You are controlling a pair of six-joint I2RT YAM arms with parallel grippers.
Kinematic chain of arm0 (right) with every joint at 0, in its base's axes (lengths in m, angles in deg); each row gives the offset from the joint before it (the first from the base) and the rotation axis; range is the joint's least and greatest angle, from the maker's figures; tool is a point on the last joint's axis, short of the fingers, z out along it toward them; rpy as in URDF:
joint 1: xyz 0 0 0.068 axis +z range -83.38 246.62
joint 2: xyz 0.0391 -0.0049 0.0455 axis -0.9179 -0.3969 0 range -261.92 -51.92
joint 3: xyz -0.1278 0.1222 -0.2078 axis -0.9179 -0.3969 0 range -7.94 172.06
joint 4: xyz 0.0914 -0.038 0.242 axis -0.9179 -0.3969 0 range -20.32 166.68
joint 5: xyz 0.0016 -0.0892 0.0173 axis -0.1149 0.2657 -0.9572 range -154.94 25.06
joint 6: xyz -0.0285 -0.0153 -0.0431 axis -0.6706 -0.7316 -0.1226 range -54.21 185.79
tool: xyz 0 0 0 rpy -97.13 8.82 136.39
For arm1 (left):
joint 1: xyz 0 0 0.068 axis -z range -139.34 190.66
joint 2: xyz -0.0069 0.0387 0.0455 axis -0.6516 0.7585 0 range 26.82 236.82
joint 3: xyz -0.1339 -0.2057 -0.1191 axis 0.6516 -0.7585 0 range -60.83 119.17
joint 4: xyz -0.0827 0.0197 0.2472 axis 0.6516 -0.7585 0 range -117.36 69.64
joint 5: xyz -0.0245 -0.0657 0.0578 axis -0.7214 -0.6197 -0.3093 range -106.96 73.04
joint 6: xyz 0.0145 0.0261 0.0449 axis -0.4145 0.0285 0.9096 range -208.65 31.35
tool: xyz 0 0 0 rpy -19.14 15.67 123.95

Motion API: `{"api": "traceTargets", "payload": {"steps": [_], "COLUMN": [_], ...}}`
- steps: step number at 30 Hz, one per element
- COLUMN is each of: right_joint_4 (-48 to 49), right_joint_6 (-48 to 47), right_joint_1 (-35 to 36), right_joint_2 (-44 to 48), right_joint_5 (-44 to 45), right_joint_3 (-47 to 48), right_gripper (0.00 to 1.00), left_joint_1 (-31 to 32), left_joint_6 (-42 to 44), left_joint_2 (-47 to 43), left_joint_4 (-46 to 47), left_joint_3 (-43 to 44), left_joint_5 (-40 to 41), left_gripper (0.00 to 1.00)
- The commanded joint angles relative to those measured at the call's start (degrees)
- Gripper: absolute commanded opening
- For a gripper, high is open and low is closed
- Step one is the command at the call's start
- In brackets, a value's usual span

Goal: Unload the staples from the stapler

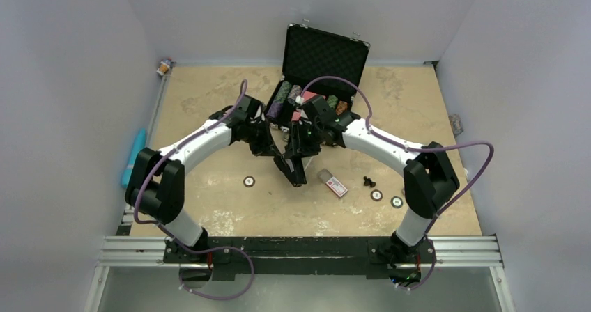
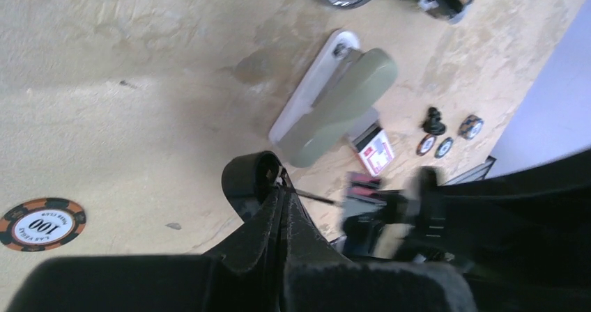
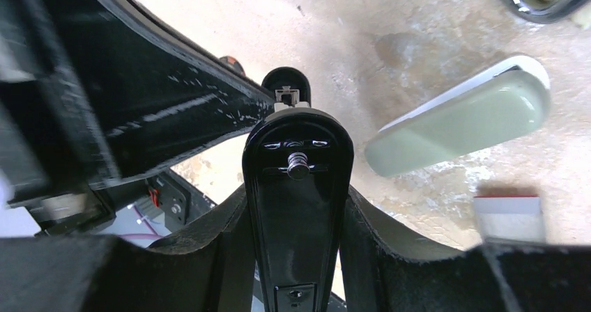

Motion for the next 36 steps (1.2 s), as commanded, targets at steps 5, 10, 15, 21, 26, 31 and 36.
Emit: {"api": "traceTargets", "payload": {"steps": [5, 10, 15, 21, 26, 31, 36], "right_joint_4": [3.99, 5.97, 5.71, 11.81, 11.58, 12.17, 10.75], "right_joint_6": [1.02, 3.79, 7.42, 14.30, 12.46, 5.12, -4.97], "right_joint_1": [-1.38, -1.85, -1.87, -1.73, -1.77, -1.75, -1.79], "right_joint_2": [2.43, 1.47, -1.88, -4.97, -4.82, -1.58, 6.57], "right_joint_5": [1.48, 3.75, 6.66, 2.59, -0.78, -9.23, -14.56], "right_joint_3": [8.99, 8.64, 10.11, 7.35, 6.36, 2.16, -3.97], "right_gripper": [0.00, 0.00, 0.00, 0.00, 0.00, 0.00, 0.00], "left_joint_1": [1.76, 5.82, 7.36, 7.86, 7.63, 5.48, -2.41], "left_joint_6": [-1.25, -4.54, -4.78, -4.45, -2.83, 0.70, 6.07], "left_joint_2": [-5.62, -13.81, -18.82, -20.23, -23.88, -27.48, -30.37], "left_joint_4": [1.99, 1.88, -0.58, 1.46, -2.78, -9.97, -12.99], "left_joint_3": [-11.28, -18.15, -19.82, -20.50, -19.47, -14.85, -11.53], "left_joint_5": [-0.93, -2.41, -3.66, -8.27, -5.22, -1.53, -4.07], "left_gripper": [0.00, 0.00, 0.00, 0.00, 0.00, 0.06, 0.66]}}
